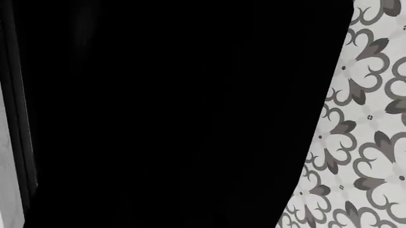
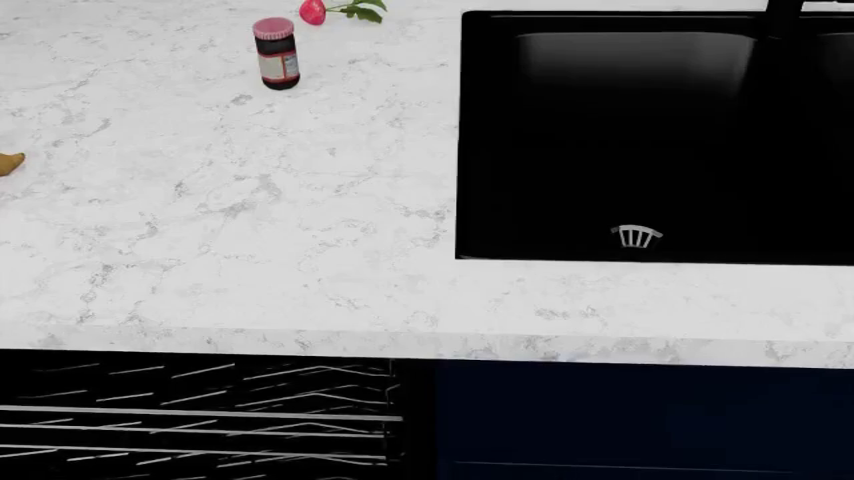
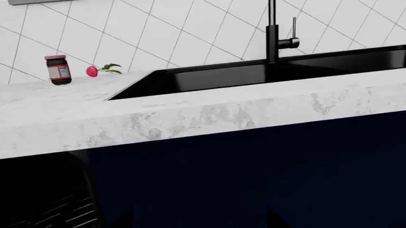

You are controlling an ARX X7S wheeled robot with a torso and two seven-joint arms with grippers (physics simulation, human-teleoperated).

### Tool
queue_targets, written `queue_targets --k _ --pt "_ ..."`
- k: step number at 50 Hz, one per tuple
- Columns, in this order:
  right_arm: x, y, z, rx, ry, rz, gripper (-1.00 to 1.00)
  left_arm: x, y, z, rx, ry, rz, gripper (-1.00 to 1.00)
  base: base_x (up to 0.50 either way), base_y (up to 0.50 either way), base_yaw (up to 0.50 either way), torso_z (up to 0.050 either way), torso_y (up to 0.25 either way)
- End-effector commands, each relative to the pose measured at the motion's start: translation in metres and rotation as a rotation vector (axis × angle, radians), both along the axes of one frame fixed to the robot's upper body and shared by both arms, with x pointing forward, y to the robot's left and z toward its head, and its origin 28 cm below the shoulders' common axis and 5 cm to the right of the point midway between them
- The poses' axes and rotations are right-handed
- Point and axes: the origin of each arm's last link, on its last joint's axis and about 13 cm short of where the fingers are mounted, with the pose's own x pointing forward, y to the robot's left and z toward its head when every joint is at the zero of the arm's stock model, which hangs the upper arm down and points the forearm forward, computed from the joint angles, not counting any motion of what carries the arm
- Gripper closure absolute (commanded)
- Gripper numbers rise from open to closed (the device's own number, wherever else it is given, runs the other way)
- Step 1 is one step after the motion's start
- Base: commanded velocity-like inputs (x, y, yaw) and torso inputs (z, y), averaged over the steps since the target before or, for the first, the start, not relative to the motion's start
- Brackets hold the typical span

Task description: Open the dishwasher door

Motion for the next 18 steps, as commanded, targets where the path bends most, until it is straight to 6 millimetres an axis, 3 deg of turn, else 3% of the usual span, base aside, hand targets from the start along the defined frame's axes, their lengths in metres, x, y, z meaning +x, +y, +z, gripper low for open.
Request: queue_targets --k 1,18 --pt "0.001 0.002 0.000 0.002 -0.001 0.006 -1.00 -0.068 -0.039 -0.026 -0.336 0.728 0.021 1.00 0.01 0.00 -0.01 0.000 0.000" --pt "0.002 0.001 0.001 0.010 -0.008 0.005 -1.00 -0.092 -0.043 -0.030 -0.344 0.793 0.033 1.00 0.00 0.00 0.00 -0.004 0.000"
